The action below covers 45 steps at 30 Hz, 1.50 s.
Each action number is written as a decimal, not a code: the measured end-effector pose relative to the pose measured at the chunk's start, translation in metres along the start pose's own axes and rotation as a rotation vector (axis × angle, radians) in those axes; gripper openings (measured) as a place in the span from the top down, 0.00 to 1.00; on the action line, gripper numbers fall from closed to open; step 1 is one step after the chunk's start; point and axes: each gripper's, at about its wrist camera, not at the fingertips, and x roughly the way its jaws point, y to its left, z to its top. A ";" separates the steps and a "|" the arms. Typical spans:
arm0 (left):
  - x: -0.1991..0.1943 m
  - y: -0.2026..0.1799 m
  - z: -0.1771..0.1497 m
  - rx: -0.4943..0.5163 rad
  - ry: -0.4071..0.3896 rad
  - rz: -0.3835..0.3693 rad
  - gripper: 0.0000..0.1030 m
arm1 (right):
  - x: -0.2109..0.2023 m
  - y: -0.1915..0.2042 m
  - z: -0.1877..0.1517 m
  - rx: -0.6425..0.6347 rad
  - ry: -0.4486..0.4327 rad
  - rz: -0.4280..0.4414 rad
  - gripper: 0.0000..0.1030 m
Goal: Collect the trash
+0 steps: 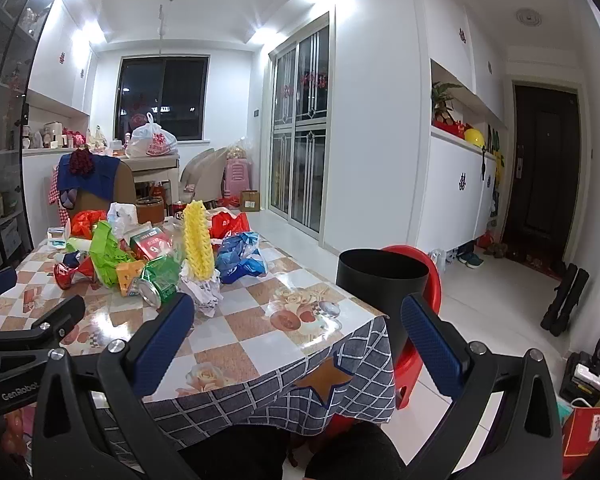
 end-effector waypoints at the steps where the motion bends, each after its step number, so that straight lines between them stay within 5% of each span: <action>1: 0.000 0.000 0.000 0.000 0.000 0.001 0.00 | -0.001 0.000 0.000 -0.001 -0.001 0.000 0.00; 45: -0.010 0.005 0.004 -0.026 -0.004 0.012 0.00 | -0.017 0.000 0.006 0.004 -0.046 -0.004 0.00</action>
